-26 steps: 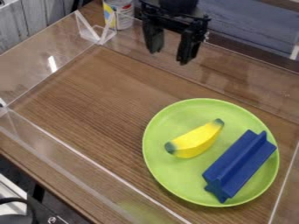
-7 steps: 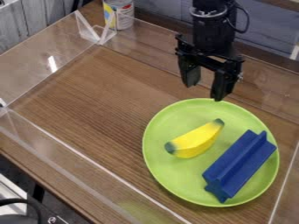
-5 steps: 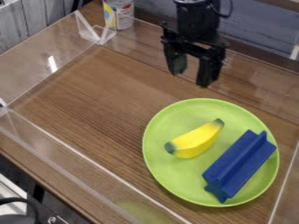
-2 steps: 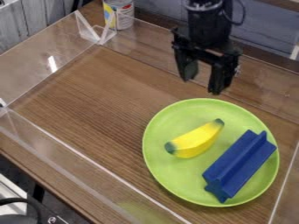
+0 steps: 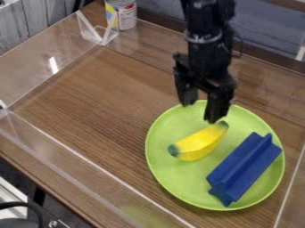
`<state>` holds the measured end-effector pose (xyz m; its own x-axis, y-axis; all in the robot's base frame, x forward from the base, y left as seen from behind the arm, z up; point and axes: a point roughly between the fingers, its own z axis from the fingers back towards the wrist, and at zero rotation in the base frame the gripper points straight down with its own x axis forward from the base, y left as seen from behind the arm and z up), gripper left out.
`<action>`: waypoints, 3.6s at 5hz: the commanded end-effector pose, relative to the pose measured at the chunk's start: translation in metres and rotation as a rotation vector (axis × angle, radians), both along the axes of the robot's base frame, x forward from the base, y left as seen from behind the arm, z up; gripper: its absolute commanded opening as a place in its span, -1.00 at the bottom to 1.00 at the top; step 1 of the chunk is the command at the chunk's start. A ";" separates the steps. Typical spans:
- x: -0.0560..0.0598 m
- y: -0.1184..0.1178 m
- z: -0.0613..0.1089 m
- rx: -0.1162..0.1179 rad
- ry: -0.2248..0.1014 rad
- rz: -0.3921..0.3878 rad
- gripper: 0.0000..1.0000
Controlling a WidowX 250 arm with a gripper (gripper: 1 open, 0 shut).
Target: Remove the banana from inside the green plate and put it on the table
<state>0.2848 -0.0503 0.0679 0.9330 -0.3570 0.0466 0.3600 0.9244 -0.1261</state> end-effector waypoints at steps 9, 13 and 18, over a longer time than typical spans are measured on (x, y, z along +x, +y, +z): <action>-0.008 0.001 -0.046 0.018 0.085 -0.093 1.00; -0.011 0.005 -0.046 0.012 0.118 -0.102 1.00; -0.014 0.015 -0.049 0.008 0.138 -0.077 1.00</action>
